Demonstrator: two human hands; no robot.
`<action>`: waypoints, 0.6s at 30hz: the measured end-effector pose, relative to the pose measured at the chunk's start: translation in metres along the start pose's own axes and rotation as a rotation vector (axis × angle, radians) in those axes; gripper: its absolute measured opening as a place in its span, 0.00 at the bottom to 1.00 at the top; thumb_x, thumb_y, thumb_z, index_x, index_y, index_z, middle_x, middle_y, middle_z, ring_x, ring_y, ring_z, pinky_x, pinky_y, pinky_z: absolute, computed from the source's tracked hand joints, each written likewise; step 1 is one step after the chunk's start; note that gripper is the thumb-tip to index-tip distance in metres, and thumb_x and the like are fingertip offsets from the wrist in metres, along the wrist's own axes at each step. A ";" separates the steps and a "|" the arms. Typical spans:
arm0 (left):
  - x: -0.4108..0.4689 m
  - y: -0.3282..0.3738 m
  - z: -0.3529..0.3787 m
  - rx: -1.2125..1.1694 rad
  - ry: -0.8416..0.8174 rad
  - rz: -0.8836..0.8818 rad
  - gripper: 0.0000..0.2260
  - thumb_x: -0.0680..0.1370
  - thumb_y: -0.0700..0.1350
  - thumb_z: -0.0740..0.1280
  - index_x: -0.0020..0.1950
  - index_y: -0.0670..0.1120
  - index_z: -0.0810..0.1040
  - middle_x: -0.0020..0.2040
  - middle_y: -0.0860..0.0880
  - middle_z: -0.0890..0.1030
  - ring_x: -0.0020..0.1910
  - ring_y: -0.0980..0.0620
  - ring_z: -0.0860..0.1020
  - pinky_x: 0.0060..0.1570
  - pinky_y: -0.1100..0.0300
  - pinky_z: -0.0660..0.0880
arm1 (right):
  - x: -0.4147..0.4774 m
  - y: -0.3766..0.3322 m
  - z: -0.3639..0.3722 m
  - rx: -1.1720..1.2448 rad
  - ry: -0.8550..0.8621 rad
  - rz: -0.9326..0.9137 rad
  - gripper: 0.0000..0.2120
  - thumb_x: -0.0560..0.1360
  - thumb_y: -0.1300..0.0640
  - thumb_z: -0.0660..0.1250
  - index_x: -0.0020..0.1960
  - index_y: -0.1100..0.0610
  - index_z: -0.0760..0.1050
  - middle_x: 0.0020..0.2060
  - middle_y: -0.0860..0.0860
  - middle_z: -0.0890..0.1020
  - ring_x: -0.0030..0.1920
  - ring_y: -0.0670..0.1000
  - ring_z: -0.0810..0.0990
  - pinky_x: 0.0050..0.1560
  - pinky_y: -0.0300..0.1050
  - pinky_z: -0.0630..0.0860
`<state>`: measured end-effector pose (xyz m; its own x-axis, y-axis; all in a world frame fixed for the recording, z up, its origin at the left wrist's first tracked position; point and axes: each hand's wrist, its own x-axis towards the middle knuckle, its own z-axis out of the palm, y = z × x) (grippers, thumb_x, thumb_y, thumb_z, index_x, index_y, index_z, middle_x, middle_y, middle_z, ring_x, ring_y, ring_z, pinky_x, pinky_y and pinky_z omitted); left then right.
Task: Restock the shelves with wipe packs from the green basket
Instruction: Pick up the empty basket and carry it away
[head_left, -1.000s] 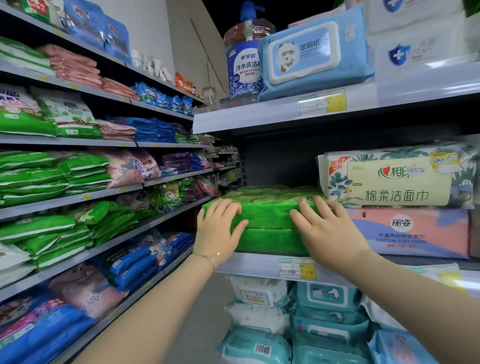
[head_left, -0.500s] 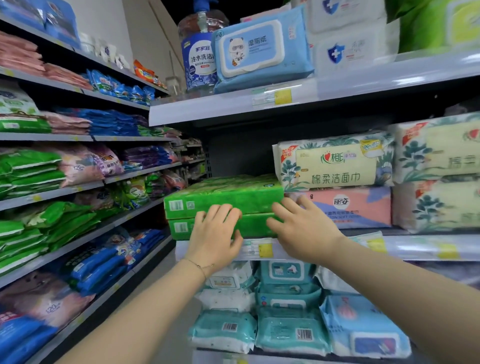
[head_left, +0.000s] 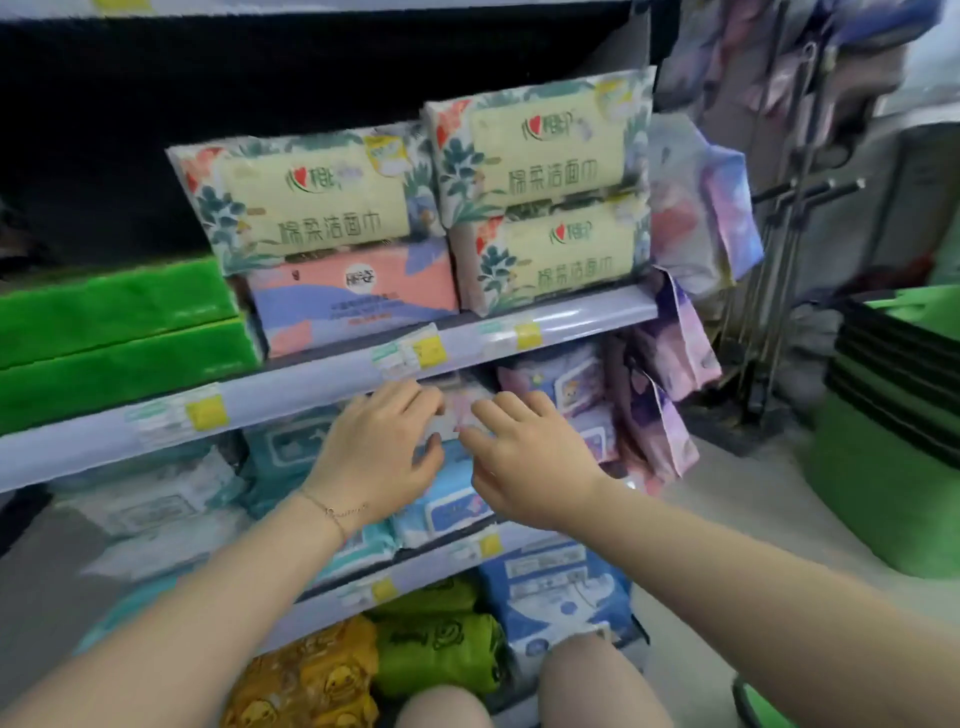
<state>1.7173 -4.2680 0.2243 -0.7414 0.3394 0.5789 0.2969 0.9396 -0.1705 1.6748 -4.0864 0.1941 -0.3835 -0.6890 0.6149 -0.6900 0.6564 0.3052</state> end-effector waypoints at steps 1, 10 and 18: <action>0.001 0.014 0.014 -0.041 -0.028 0.001 0.13 0.70 0.51 0.58 0.47 0.46 0.75 0.42 0.50 0.77 0.40 0.46 0.77 0.35 0.54 0.75 | -0.018 0.005 0.006 -0.002 -0.022 0.046 0.11 0.67 0.52 0.57 0.43 0.56 0.75 0.42 0.54 0.76 0.40 0.57 0.73 0.38 0.48 0.62; -0.001 0.145 0.149 -0.301 -0.426 0.118 0.16 0.70 0.53 0.60 0.55 0.48 0.72 0.50 0.50 0.75 0.50 0.46 0.76 0.43 0.50 0.75 | -0.168 0.057 0.051 -0.006 -0.284 0.436 0.14 0.64 0.51 0.55 0.40 0.56 0.75 0.38 0.54 0.77 0.37 0.57 0.75 0.34 0.47 0.69; 0.012 0.233 0.219 -0.401 -0.702 0.278 0.18 0.75 0.49 0.62 0.64 0.50 0.67 0.59 0.50 0.70 0.61 0.47 0.69 0.56 0.50 0.69 | -0.289 0.077 0.075 0.084 -0.542 0.861 0.13 0.67 0.54 0.64 0.48 0.59 0.77 0.44 0.56 0.78 0.46 0.61 0.78 0.44 0.53 0.71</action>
<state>1.6457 -4.0350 0.0165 -0.7720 0.6288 -0.0929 0.6153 0.7760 0.1389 1.6861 -3.8601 -0.0146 -0.9817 -0.0530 0.1827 -0.0811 0.9853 -0.1500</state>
